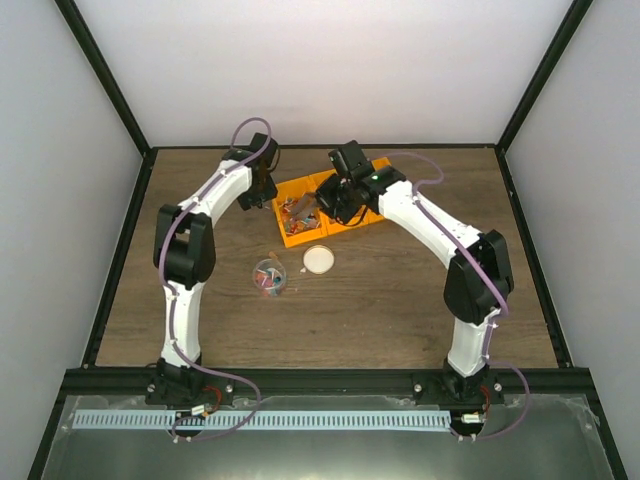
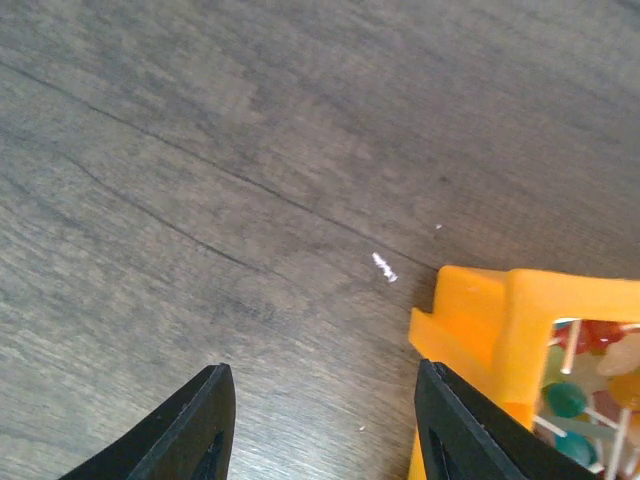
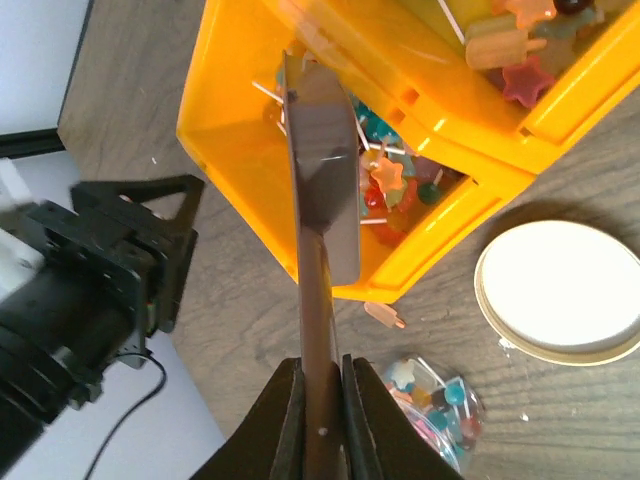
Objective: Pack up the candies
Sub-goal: Scoop the fake candies from the storage box.
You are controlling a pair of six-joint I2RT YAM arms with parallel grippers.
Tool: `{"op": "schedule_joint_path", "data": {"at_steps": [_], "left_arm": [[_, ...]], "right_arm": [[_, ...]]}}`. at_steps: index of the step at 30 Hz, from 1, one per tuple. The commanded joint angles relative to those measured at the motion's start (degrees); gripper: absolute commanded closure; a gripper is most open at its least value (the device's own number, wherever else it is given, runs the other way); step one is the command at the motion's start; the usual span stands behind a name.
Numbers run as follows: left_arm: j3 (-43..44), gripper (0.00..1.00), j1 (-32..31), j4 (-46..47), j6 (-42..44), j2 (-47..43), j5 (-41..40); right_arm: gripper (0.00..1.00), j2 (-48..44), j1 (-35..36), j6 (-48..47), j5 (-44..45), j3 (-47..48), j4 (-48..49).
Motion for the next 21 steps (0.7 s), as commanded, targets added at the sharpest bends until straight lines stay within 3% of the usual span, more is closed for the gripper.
{"op": "schedule_joint_path", "data": {"at_steps": [1, 9, 21], "left_arm": [[4.51, 0.48, -0.15, -1.09, 1.14, 0.18, 1.67], [9.47, 0.48, -0.41, -1.81, 3.28, 1.35, 5.9], [5.43, 0.53, -3.68, -2.6, 4.17, 1.62, 6.08]], "right_arm": [[0.99, -0.77, -0.09, 1.98, 0.94, 1.23, -6.11], [0.99, 1.01, 0.01, 4.13, 0.11, 0.93, -6.54], [0.99, 0.63, 0.0, 5.6, 1.46, 1.99, -12.57]]}}
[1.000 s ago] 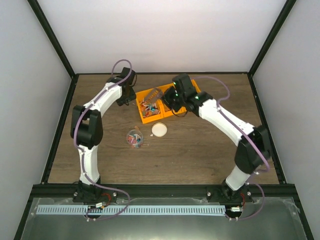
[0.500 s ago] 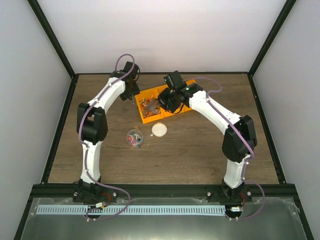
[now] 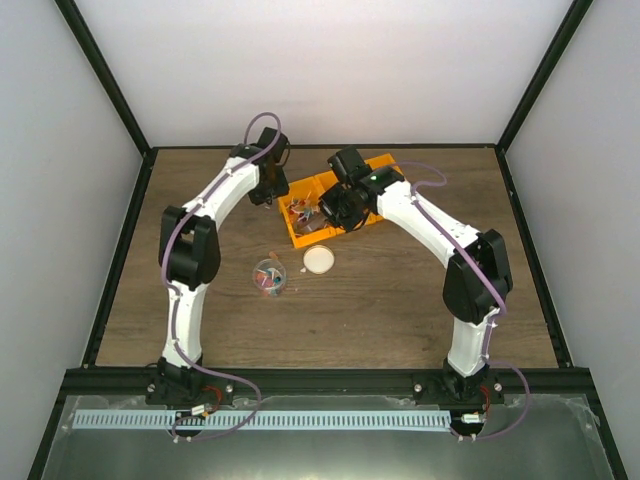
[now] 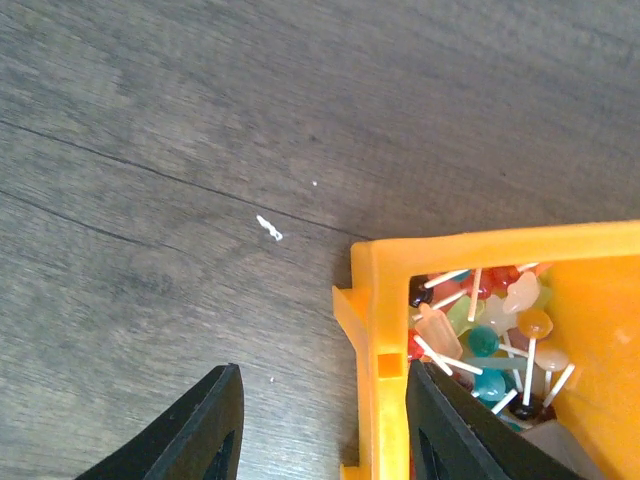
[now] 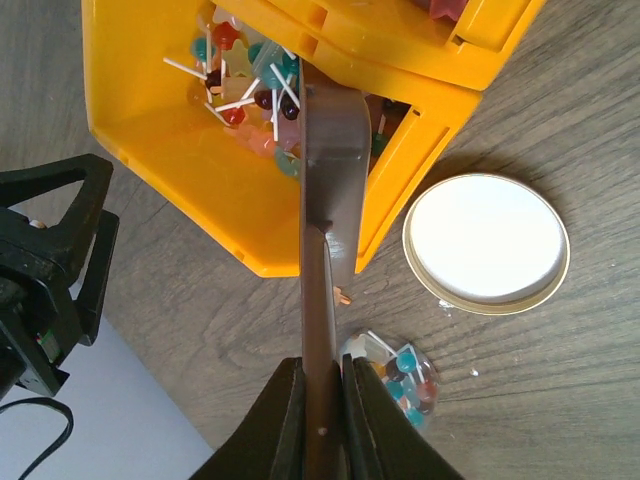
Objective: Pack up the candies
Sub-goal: Scoop the fake candies from the storage box.
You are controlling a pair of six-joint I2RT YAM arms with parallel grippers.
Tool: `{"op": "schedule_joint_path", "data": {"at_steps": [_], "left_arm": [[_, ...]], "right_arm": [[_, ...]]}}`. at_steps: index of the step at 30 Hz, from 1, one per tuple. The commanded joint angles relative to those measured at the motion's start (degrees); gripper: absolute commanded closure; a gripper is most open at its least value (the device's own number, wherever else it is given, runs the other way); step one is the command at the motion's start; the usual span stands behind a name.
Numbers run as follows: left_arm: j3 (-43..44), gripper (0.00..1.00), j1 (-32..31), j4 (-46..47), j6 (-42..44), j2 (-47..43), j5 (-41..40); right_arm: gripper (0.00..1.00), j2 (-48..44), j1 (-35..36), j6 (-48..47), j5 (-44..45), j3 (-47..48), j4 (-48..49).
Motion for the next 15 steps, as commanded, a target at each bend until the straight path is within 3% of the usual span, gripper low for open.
{"op": "schedule_joint_path", "data": {"at_steps": [1, 7, 15], "left_arm": [[-0.58, 0.53, -1.74, -0.92, 0.74, 0.9, 0.8], [-0.51, 0.54, -3.0, -0.97, 0.07, 3.29, 1.29], [-3.21, 0.65, -3.43, -0.43, -1.14, 3.85, 0.41]], "right_arm": [[0.99, -0.01, -0.25, 1.13, 2.13, 1.77, -5.05], [0.99, -1.39, -0.28, 1.23, 3.28, 0.34, -5.74], [0.99, -3.01, -0.24, 0.51, 6.22, 2.29, -8.06]]}}
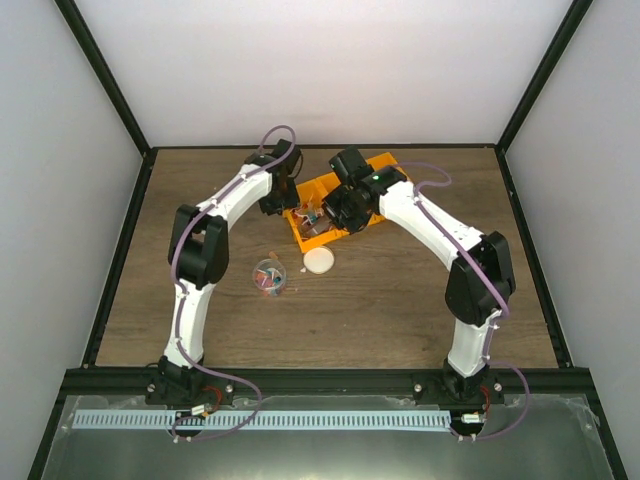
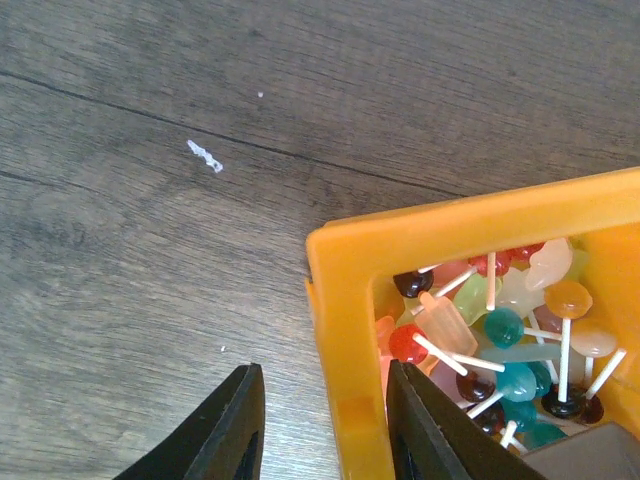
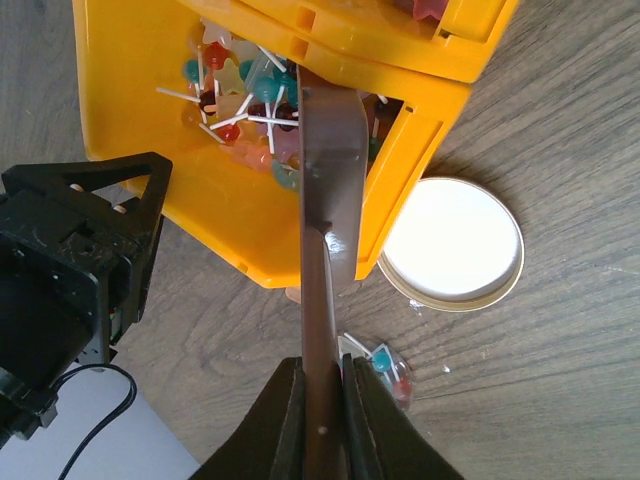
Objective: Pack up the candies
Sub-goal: Scoop the fake candies from the storage box.
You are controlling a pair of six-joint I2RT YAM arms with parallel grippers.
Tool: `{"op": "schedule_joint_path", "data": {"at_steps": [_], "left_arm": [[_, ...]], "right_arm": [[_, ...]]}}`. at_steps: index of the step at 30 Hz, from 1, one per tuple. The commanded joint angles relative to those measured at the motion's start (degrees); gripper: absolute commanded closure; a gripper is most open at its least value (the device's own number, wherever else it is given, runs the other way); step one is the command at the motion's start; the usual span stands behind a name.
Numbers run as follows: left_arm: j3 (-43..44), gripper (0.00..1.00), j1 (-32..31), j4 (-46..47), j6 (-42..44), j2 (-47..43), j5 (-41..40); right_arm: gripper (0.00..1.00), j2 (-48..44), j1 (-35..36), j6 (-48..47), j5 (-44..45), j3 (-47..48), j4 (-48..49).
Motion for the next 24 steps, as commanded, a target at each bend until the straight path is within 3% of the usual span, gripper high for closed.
{"op": "schedule_joint_path", "data": {"at_steps": [1, 14, 24], "left_arm": [[-1.77, 0.66, -0.14, -0.34, -0.87, 0.99, -0.89], [-1.91, 0.95, -0.65, 0.19, -2.61, 2.03, -0.29], [-1.82, 0.96, -0.66, 0.28, -2.72, 1.97, 1.02]], "right_arm": [[0.99, -1.94, -0.22, 0.52, 3.98, 2.5, -5.13], [0.99, 7.93, -0.22, -0.68, 2.11, 5.85, -10.79], [0.99, 9.19, -0.85, -2.55, 3.65, 4.29, -3.3]]}}
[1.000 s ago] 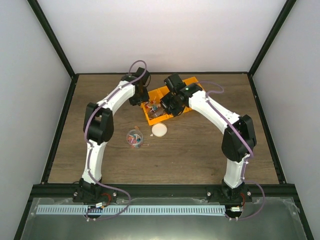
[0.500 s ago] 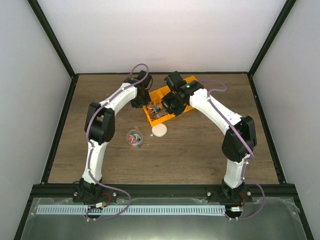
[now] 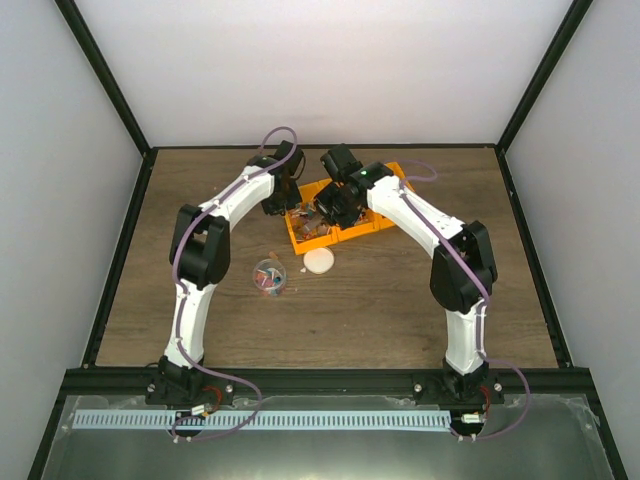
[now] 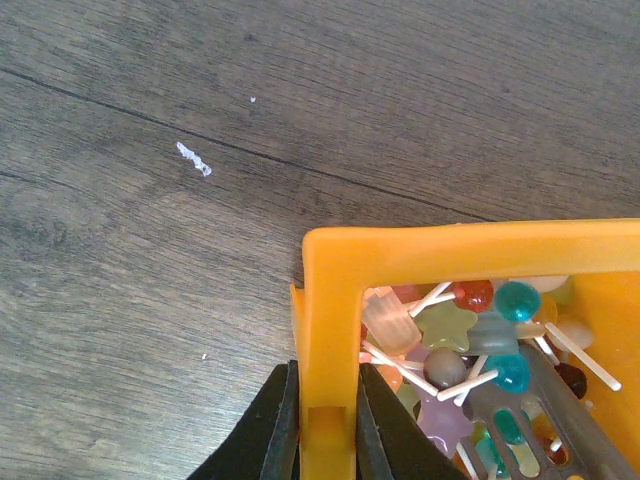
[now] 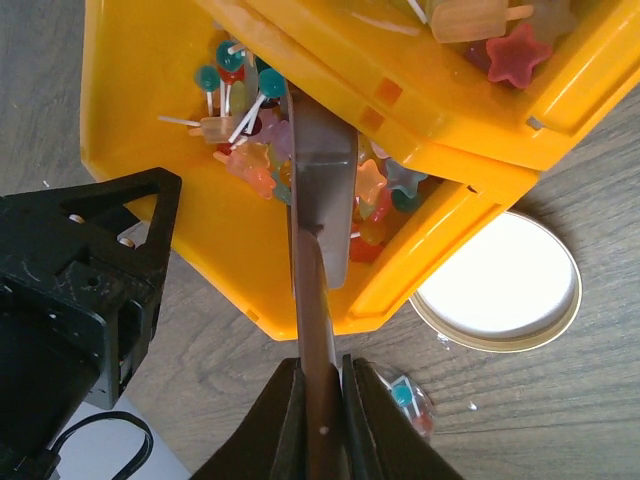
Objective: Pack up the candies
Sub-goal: Scoop the fake candies from the storage box.
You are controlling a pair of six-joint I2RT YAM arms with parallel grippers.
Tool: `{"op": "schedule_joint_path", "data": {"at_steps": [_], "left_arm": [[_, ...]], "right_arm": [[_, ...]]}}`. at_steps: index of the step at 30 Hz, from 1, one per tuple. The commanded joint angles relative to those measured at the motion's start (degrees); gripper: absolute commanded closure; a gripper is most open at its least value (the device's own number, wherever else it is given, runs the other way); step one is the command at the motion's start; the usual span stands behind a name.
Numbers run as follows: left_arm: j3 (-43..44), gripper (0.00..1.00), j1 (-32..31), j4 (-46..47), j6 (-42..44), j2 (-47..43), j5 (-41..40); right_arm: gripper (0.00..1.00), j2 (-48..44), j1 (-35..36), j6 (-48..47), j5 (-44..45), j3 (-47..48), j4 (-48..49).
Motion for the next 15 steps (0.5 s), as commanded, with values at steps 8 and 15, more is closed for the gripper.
{"op": "schedule_joint_path", "data": {"at_steps": [8, 15], "left_arm": [[-1.58, 0.96, 0.08, -0.52, -3.89, 1.32, 1.7], [-4.53, 0.96, 0.09, 2.3, -8.89, -0.57, 1.63]], "right_arm": [[0.99, -5.48, -0.41, 2.92, 5.41, -3.92, -8.25], [0.99, -6.43, -0.29, 4.48, 8.57, -5.47, -9.28]]}}
